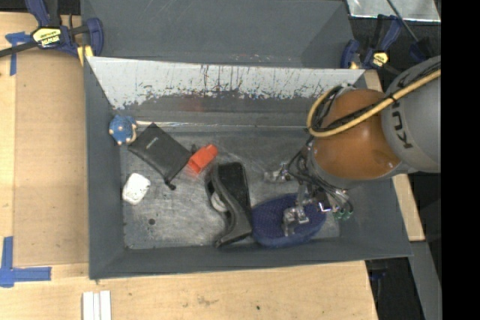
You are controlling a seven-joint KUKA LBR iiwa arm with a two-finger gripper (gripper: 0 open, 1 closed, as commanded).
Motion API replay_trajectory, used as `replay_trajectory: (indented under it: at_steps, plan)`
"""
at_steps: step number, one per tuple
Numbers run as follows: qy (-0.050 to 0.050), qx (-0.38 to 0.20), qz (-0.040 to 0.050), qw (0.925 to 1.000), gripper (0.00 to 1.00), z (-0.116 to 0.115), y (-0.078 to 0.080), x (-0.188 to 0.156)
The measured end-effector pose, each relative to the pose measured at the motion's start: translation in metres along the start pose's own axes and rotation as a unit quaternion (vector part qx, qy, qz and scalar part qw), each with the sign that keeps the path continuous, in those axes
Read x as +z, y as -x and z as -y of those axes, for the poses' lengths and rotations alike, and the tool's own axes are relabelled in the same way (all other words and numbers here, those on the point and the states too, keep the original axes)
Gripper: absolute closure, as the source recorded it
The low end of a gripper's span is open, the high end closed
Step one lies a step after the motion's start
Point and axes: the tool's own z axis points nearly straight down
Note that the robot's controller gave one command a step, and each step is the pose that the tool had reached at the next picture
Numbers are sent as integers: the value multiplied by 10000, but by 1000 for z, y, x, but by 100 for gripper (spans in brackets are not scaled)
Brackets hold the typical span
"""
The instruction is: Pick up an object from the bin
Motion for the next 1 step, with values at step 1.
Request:
replay_trajectory:
  at_steps: [1]
  plan:
    - [4,-17,-73,10000,100,0,-4,-1]
